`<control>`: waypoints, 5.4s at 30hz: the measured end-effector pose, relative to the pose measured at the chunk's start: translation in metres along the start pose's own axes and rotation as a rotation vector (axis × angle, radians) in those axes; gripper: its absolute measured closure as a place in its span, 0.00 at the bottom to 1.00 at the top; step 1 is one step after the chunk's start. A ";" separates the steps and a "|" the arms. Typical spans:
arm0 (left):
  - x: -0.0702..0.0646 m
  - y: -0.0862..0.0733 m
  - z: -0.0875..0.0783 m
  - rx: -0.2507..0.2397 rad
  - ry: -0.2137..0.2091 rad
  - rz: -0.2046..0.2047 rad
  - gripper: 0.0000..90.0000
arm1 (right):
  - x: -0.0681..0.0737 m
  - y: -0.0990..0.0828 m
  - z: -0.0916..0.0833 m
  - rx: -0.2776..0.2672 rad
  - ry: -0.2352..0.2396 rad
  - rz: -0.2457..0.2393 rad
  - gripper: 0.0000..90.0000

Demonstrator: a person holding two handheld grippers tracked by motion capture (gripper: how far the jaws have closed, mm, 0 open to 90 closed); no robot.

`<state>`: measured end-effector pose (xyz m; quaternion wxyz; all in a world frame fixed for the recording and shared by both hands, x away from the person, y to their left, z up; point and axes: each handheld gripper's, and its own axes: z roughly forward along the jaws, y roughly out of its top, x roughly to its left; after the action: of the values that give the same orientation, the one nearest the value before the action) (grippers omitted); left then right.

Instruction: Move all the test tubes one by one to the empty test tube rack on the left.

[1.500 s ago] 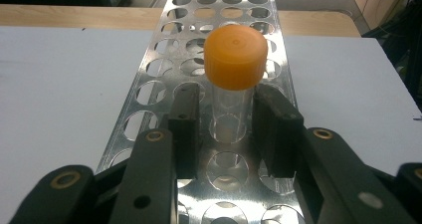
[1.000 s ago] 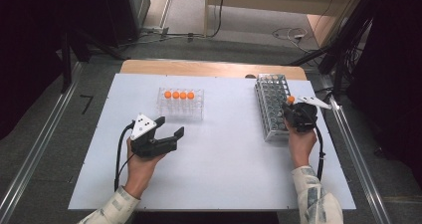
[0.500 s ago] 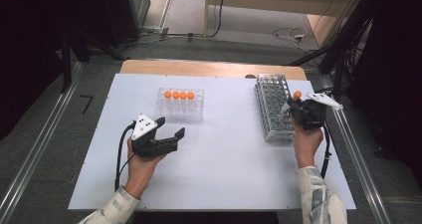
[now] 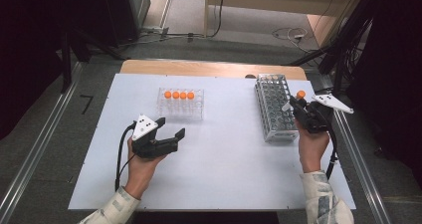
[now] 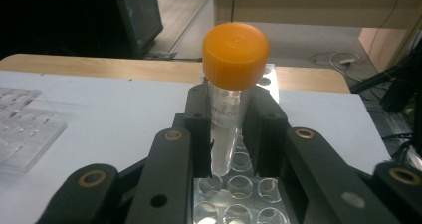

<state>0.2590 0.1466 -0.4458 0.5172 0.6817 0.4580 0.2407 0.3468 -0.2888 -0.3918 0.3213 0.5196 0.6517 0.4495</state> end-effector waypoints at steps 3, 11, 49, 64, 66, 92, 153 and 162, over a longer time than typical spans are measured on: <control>0.000 0.000 0.000 0.003 0.000 0.002 0.24 | 0.006 0.001 -0.005 0.000 0.028 -0.010 0.80; 0.000 0.000 -0.001 -0.004 0.000 0.002 0.24 | 0.027 -0.004 -0.009 0.021 0.079 -0.065 0.80; -0.009 0.001 -0.002 -0.009 -0.032 0.011 0.24 | 0.140 -0.049 0.011 0.160 0.402 -0.217 0.80; -0.015 0.003 -0.003 -0.023 -0.060 0.012 0.25 | 0.175 -0.059 0.016 0.188 0.465 -0.266 0.80; -0.016 0.003 -0.004 -0.025 -0.067 0.013 0.26 | 0.180 -0.061 0.016 0.189 0.476 -0.275 0.80; -0.037 0.005 -0.002 -0.040 -0.202 0.117 0.62 | 0.228 -0.067 0.013 0.195 0.581 -0.358 0.80; 0.031 0.044 -0.009 -0.090 0.037 0.022 0.78 | 0.112 -0.064 -0.014 0.193 0.432 -0.228 0.24; 0.045 0.056 -0.004 -0.093 0.079 0.003 0.78 | 0.098 -0.066 -0.017 0.197 0.408 -0.211 0.24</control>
<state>0.2980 0.1852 -0.3989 0.5296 0.6477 0.4652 0.2892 0.2811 -0.2023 -0.4405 0.1759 0.3761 0.7943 0.4434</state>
